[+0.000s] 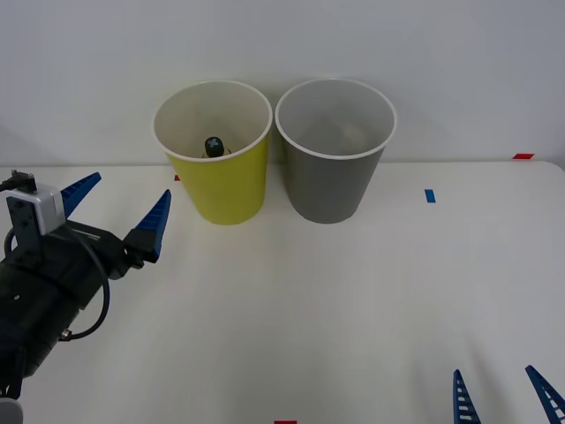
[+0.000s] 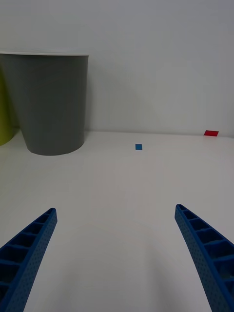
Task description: Put cans in the gray bin and PET bottles in the light green bin.
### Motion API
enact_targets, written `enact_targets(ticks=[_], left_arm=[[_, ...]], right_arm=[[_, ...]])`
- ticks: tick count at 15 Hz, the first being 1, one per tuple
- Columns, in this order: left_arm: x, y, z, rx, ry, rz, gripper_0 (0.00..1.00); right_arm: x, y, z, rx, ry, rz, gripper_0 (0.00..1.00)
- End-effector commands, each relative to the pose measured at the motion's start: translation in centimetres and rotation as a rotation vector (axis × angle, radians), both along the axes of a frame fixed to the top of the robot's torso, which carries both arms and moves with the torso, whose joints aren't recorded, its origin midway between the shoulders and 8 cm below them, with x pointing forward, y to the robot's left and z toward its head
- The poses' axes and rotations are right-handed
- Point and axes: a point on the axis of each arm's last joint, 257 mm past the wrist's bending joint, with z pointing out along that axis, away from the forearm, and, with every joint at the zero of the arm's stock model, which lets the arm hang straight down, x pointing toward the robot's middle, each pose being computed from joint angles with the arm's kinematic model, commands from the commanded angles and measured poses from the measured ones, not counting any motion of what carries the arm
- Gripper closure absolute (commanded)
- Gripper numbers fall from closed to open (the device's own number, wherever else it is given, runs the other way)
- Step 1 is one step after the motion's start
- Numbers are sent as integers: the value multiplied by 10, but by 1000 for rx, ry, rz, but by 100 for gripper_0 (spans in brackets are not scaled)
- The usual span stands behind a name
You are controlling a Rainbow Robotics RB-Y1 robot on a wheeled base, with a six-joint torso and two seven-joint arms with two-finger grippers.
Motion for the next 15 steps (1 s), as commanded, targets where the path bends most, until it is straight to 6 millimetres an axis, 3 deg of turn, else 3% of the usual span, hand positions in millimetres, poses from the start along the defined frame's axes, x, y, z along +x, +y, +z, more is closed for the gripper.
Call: enact_targets(ticks=[1,4,8,15], left_arm=[[-11,-2,-27,-40,-45,30,0],[-27,-1,-54,-68,-75,44,0],[-69,0,-88,-88,-63,62,0],[-116,12,-111,-54,-23,105,0]], right_arm=[[0,0,0,0,0,0,18],[0,0,0,0,0,0,17],[0,0,0,0,0,0,17],[0,0,0,0,0,0,18]])
